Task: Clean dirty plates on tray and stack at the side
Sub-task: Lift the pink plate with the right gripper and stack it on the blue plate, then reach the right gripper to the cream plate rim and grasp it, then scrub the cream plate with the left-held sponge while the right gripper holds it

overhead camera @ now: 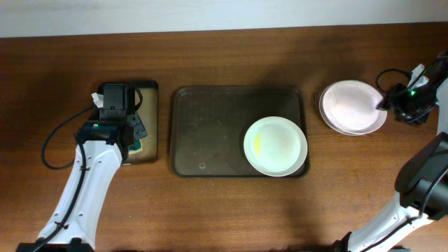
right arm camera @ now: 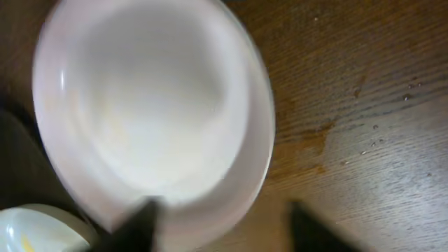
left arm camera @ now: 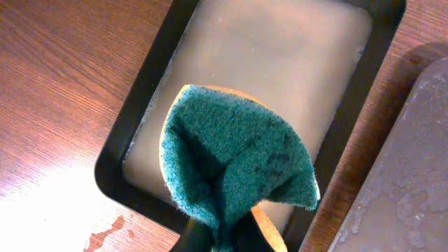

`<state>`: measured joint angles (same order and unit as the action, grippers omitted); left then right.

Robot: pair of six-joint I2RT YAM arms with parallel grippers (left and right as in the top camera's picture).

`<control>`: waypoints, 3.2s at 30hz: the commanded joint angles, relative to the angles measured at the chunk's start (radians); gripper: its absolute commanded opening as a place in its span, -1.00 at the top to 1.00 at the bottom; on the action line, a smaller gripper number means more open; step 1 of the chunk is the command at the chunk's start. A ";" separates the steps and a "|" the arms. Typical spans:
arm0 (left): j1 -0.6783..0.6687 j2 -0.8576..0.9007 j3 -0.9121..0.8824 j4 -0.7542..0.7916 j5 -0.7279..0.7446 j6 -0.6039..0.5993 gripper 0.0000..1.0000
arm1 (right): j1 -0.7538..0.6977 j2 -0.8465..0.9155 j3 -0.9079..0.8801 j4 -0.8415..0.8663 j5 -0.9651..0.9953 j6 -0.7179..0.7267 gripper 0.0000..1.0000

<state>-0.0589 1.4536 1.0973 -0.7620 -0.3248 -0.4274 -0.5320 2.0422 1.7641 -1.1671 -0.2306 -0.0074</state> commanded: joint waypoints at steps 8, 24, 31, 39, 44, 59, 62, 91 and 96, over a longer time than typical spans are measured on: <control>-0.002 0.005 -0.001 0.011 0.016 -0.010 1.00 | 0.124 0.008 -0.001 -0.098 -0.132 -0.048 -0.61; -0.002 0.005 -0.001 0.009 0.016 -0.010 1.00 | 0.557 0.008 -0.051 -0.116 0.004 -0.224 -0.42; -0.002 0.005 -0.001 0.009 0.034 -0.009 1.00 | 0.641 0.008 -0.213 0.099 0.008 -0.224 -0.43; -0.002 0.005 -0.001 0.014 0.034 -0.009 1.00 | 0.643 0.008 -0.304 0.169 0.066 -0.187 -0.53; -0.002 0.005 -0.001 0.013 0.034 -0.009 1.00 | 0.643 0.008 -0.319 0.177 0.066 -0.141 -0.50; -0.002 0.005 -0.001 0.013 0.052 -0.009 1.00 | 0.644 0.008 -0.397 0.077 0.018 -0.010 -0.24; -0.002 0.005 -0.001 0.013 0.052 -0.009 1.00 | 0.644 0.008 -0.446 0.138 0.018 0.014 -0.03; -0.221 0.008 -0.001 0.063 0.363 -0.058 1.00 | 0.983 0.008 -0.461 0.511 0.048 0.488 0.92; -0.229 0.070 -0.001 0.082 0.364 -0.209 1.00 | 0.983 0.008 -0.461 0.522 0.048 0.507 0.92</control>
<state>-0.2813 1.4654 1.0969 -0.6914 0.0273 -0.5129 0.4469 2.0243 1.3193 -0.6437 -0.2562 0.4614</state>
